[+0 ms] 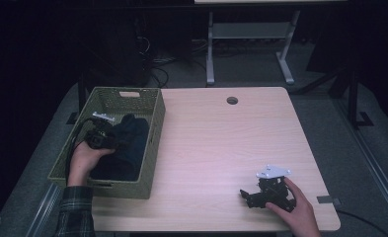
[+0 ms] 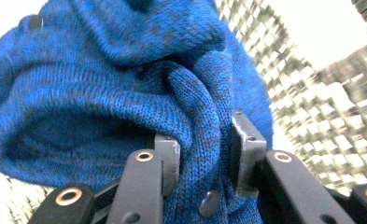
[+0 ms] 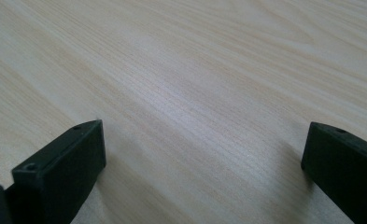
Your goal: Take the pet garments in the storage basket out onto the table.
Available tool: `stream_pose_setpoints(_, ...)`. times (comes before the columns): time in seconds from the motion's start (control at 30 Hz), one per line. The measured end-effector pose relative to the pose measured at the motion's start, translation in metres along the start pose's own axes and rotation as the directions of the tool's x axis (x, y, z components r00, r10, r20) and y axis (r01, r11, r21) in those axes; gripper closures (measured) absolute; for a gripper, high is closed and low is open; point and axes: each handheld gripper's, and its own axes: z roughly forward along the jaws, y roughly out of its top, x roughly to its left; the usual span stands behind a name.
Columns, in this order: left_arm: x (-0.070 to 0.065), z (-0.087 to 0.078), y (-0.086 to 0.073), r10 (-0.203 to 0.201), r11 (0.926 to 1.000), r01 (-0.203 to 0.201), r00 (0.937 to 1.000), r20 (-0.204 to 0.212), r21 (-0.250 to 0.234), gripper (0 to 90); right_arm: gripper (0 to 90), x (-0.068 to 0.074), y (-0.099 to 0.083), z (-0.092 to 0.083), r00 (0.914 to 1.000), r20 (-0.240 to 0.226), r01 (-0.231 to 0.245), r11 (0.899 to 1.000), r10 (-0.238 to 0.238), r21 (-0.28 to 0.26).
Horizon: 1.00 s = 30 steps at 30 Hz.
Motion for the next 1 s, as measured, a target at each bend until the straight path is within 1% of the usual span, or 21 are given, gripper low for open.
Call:
stream_pose_setpoints(0.07, 0.000, -0.008, 0.001, -0.009, 0.9987, 0.009, 1.0000, 0.000, -0.050, 68.6, 0.0, 0.000, 0.000, 0.000, 1.0000, 0.000, 0.000, 1.000, 0.000, 0.000)
stream_pose_setpoints(0.13, -0.001, -0.016, 0.001, -0.027, 0.9944, 0.028, 0.9996, 0.006, -0.102, 68.6, 0.0, 0.000, 0.000, 0.000, 1.0000, 0.000, 0.000, 1.000, 0.000, 0.000)
stream_pose_setpoints(0.23, -0.001, -0.027, 0.001, -0.039, 0.9827, 0.044, 0.9986, 0.035, -0.180, 68.6, 0.0, 0.000, 0.000, 0.000, 1.0000, 0.000, 0.000, 1.000, 0.000, 0.000)
stream_pose_setpoints(0.27, -0.001, -0.030, 0.001, -0.038, 0.9776, 0.046, 0.9982, 0.046, -0.205, 68.6, 0.0, 0.000, 0.000, 0.000, 1.0000, 0.000, 0.000, 1.000, 0.000, 0.000)
stream_pose_setpoints(0.3, -0.002, -0.034, 0.001, -0.042, 0.9724, 0.054, 0.9976, 0.056, -0.227, 68.6, 0.0, 0.000, 0.000, 0.000, 1.0000, 0.000, 0.000, 1.000, 0.000, 0.000)
stream_pose_setpoints(0.37, -0.003, -0.039, 0.002, -0.040, 0.9631, 0.057, 0.9968, 0.069, -0.263, 68.6, 0.0, 0.000, 0.000, 0.000, 1.0000, 0.000, 0.000, 1.000, 0.000, 0.000)
stream_pose_setpoints(0.47, -0.006, -0.047, 0.002, -0.036, 0.9503, 0.055, 0.9970, 0.069, -0.306, 68.5, 0.0, 0.000, 0.000, 0.000, 1.0000, 0.000, 0.000, 1.000, 0.000, 0.000)
stream_pose_setpoints(0.5, -0.007, -0.049, 0.002, -0.041, 0.9451, 0.061, 0.9967, 0.071, -0.321, 68.6, 0.0, 0.000, 0.000, 0.000, 1.0000, 0.000, 0.000, 1.000, 0.000, 0.000)
stream_pose_setpoints(0.6, -0.007, -0.054, 0.002, -0.037, 0.9335, 0.061, 0.9965, 0.075, -0.353, 68.6, 0.0, 0.000, 0.000, 0.000, 1.0000, 0.000, 0.000, 1.000, 0.000, 0.000)
stream_pose_setpoints(0.7, -0.008, -0.058, 0.002, -0.031, 0.9252, 0.059, 0.9962, 0.081, -0.375, 68.5, 0.0, 0.000, 0.000, 0.000, 1.0000, 0.000, -0.001, 1.000, 0.001, 0.000)
stream_pose_setpoints(0.77, -0.009, -0.060, 0.003, -0.013, 0.9175, 0.043, 0.9968, 0.079, -0.395, 68.5, 0.0, 0.000, 0.000, 0.000, 1.0000, -0.001, -0.002, 1.000, 0.002, 0.001)
stream_pose_setpoints(0.87, -0.012, -0.064, 0.004, 0.002, 0.9058, 0.032, 0.9968, 0.080, -0.422, 68.5, 0.0, 0.000, 0.000, 0.000, 1.0000, 0.000, 0.001, 1.000, -0.001, 0.000)
stream_pose_setpoints(0.9, -0.013, -0.066, 0.004, 0.009, 0.9038, 0.027, 0.9966, 0.081, -0.427, 68.5, 0.0, 0.000, 0.000, 0.000, 1.0000, 0.000, 0.001, 1.000, -0.001, 0.000)
stream_pose_setpoints(1.0, -0.018, -0.070, 0.006, 0.022, 0.8913, 0.020, 0.9961, 0.086, -0.453, 68.5, 0.0, 0.000, 0.000, 0.000, 1.0000, 0.000, 0.000, 1.000, 0.000, 0.000)
